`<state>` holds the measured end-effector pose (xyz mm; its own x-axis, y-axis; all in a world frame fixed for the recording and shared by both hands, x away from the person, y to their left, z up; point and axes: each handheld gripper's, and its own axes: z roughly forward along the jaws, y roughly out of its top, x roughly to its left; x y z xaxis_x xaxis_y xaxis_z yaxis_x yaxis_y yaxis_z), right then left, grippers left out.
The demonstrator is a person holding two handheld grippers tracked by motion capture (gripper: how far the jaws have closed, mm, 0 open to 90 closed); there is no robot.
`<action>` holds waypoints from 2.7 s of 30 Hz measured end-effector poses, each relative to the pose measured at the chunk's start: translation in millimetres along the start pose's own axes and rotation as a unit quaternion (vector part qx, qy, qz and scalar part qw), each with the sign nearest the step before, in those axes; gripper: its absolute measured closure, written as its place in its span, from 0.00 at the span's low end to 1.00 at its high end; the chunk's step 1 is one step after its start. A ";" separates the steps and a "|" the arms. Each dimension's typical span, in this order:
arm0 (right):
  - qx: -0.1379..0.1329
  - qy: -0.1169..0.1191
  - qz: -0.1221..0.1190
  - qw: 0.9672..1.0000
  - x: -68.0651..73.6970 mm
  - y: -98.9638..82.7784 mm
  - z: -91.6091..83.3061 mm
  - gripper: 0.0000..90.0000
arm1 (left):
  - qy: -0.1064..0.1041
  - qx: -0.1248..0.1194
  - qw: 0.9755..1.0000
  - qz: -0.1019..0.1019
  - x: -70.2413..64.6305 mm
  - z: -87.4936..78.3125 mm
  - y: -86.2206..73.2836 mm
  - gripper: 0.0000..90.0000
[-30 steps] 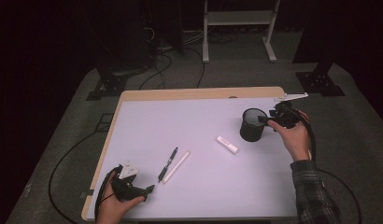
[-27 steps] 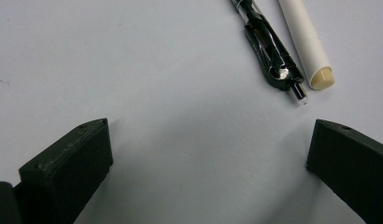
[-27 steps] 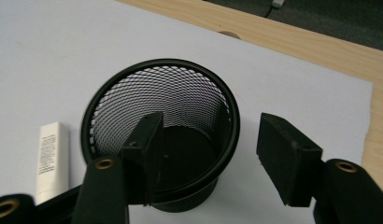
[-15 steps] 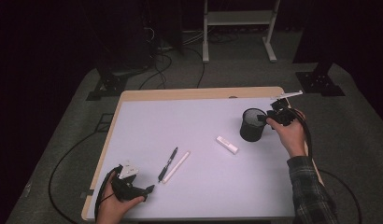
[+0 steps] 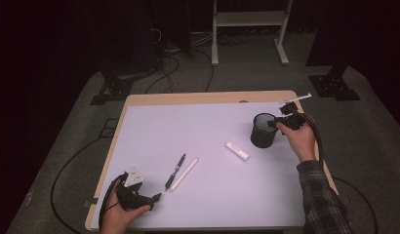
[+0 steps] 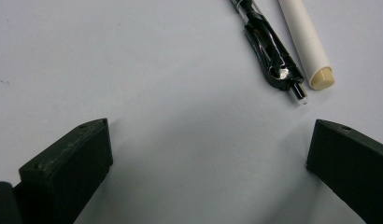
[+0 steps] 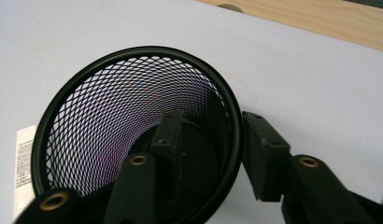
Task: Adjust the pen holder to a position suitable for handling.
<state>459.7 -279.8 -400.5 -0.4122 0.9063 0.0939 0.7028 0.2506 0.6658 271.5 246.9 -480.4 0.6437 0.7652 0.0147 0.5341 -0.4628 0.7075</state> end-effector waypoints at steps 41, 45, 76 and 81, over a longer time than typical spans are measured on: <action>0.000 0.005 0.004 1.000 2.1 5.0 -12.2 0.90 | 0.000 0.000 1.000 0.000 0.0 0.0 0.0 0.00; -0.003 0.005 0.000 1.000 4.2 4.0 -20.3 0.90 | 0.000 0.000 1.000 0.000 -0.1 0.0 0.0 0.00; -0.030 0.055 -0.036 0.997 48.1 -12.4 -57.7 0.90 | 0.000 0.000 1.000 0.000 -0.1 0.1 0.0 0.00; -0.027 0.063 -0.045 0.997 55.5 -15.3 -58.5 0.90 | 0.000 0.000 1.000 0.000 -0.1 0.0 0.0 0.00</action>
<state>392.1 -253.2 -362.2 -0.5438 0.8302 0.1228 0.6292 0.3065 0.7142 271.4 246.8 -480.5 0.6435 0.7653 0.0153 0.5339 -0.4630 0.7075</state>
